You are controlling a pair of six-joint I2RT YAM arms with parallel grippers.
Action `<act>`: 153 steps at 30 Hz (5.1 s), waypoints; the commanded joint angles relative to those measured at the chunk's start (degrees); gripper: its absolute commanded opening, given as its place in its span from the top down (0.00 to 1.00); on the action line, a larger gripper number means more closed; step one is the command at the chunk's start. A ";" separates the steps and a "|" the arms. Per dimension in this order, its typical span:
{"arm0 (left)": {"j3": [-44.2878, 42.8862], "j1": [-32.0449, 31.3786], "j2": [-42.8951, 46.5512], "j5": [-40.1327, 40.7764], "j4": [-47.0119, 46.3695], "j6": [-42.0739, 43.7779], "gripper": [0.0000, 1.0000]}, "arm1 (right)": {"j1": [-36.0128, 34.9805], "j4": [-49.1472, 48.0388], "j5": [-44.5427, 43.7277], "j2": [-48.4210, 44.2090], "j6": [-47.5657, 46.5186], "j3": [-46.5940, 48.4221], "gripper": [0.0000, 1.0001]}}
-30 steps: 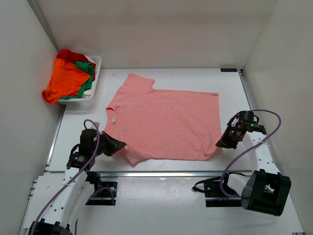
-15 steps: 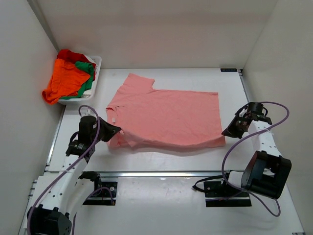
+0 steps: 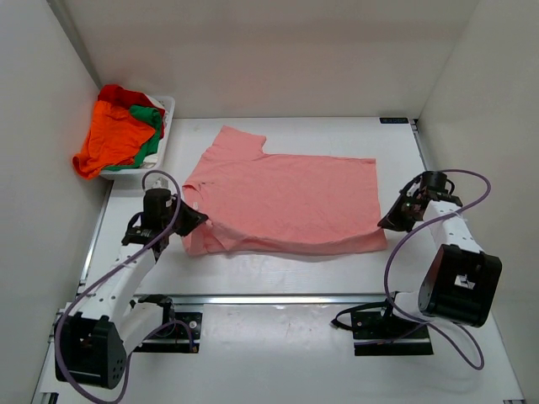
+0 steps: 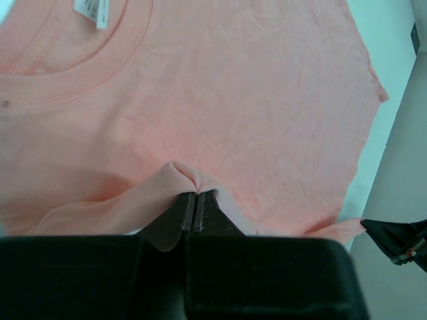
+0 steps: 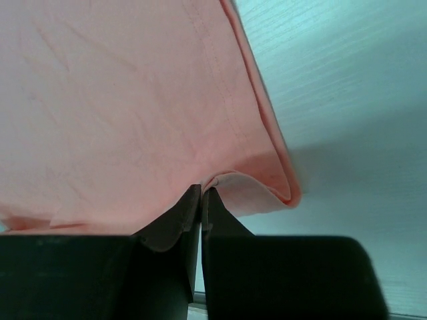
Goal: Fold and stack the t-shirts
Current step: Grap the side of the flattened tshirt closest away from the robot with both arms, then fold the flattened tshirt in 1/3 of the way, then grap the side of the flattened tshirt furthest away from the robot with both arms
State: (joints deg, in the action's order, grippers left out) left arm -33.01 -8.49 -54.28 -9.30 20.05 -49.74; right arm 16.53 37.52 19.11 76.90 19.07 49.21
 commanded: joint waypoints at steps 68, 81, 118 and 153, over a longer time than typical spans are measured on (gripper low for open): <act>4.45 4.80 -8.73 6.49 -0.97 10.98 0.41 | -5.46 -0.60 -10.32 4.04 -4.48 -3.24 0.59; 0.23 6.91 -10.58 8.95 3.50 18.00 1.00 | 0.15 3.26 -16.99 7.29 -10.45 -1.66 1.00; 1.81 5.59 -4.61 5.96 10.71 25.39 1.00 | 2.45 5.64 -18.84 11.42 -13.88 0.09 1.00; -113.79 0.76 -93.77 2.88 16.94 19.68 0.30 | -8.62 -13.62 -19.11 31.63 -0.88 35.24 0.17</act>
State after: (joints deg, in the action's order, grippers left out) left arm -133.27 -7.68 -142.80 -9.21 31.51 -29.67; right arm 9.23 25.82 0.45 107.28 16.99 79.24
